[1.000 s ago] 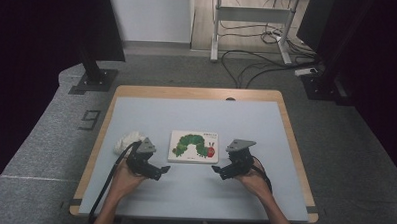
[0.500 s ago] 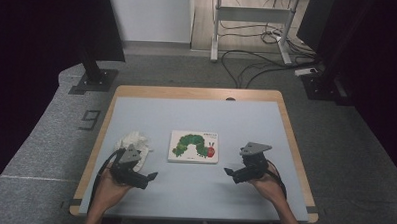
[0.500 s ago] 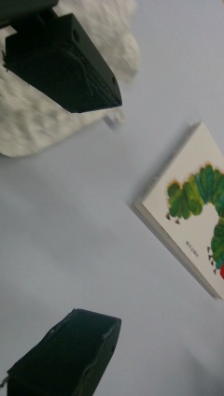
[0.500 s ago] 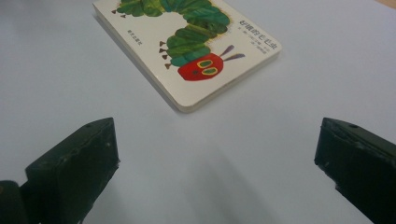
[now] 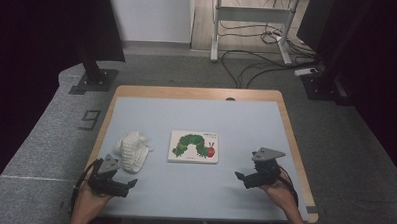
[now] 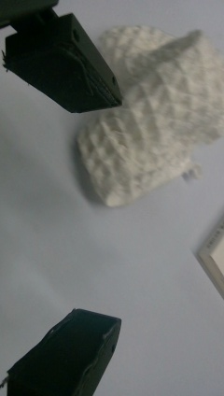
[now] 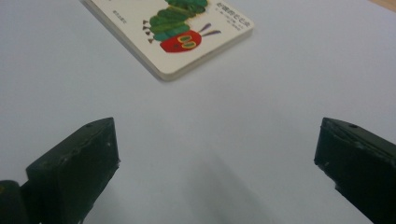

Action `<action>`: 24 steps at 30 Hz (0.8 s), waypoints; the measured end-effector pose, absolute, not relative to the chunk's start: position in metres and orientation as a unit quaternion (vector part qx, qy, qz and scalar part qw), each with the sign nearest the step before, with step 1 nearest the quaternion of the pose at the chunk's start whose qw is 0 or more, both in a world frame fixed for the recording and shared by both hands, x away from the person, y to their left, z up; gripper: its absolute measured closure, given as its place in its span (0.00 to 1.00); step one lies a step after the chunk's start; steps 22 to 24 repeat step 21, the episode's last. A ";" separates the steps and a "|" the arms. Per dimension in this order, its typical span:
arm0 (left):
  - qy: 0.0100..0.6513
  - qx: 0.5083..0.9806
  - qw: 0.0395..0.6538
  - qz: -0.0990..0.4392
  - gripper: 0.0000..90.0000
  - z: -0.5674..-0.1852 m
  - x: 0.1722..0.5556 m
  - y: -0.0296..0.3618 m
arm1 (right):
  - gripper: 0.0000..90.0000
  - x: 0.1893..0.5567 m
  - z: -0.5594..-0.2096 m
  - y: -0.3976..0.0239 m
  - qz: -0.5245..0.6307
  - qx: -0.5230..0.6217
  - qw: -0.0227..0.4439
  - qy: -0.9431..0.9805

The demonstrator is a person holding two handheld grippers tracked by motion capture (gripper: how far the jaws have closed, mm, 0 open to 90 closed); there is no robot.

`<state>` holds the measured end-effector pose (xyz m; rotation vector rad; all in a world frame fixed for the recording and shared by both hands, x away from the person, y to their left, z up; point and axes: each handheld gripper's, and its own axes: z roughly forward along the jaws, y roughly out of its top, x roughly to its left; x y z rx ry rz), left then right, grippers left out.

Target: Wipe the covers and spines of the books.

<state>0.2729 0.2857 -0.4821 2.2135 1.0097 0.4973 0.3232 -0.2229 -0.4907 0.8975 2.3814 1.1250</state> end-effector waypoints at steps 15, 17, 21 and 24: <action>0.413 0.840 0.317 0.151 0.00 -0.527 0.283 0.299 | 0.00 0.317 -0.532 -0.243 0.359 0.347 0.161 0.851; 0.413 0.840 0.319 0.150 0.00 -0.527 0.283 0.299 | 0.01 0.318 -0.535 -0.244 0.361 0.355 0.155 0.848; 0.412 0.840 0.319 0.151 0.00 -0.528 0.283 0.299 | 0.01 0.319 -0.536 -0.245 0.361 0.359 0.149 0.847; 0.412 0.840 0.319 0.151 0.00 -0.528 0.283 0.299 | 0.01 0.319 -0.536 -0.245 0.361 0.359 0.149 0.847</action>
